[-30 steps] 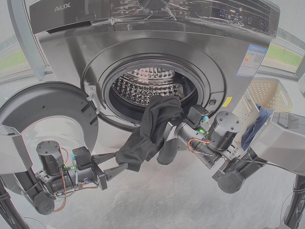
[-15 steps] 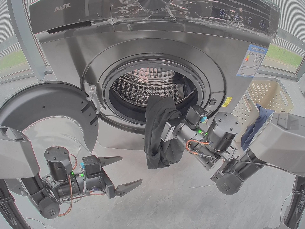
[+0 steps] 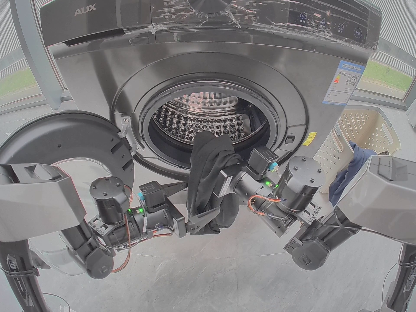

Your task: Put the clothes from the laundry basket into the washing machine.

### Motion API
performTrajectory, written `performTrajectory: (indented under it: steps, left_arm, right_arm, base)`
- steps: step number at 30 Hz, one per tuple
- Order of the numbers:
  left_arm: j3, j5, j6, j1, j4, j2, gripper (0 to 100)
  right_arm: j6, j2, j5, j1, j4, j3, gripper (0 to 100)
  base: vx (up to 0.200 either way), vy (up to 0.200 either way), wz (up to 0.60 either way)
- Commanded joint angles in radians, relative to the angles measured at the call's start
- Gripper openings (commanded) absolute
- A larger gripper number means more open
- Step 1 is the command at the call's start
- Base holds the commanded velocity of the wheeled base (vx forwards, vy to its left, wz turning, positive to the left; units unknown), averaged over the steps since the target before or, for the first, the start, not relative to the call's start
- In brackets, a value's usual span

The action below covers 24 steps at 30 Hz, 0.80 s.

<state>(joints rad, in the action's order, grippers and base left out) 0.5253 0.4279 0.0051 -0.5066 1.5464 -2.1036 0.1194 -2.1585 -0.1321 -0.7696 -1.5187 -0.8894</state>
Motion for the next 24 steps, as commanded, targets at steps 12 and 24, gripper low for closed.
performTrajectory:
  steps: [12, 24]
  left_arm:
    - [0.208, -0.072, -0.011, -0.018, -0.002, -0.185, 100]
    - [0.338, -0.158, -0.011, -0.016, -0.002, -0.271, 0]
  right_arm:
    - [0.002, -0.003, -0.003, -0.034, -0.001, 0.003, 0]
    - [0.006, 0.003, -0.023, -0.053, -0.001, 0.006, 0]
  base:
    - [0.000, 0.000, 0.00]
    - [0.000, 0.000, 0.00]
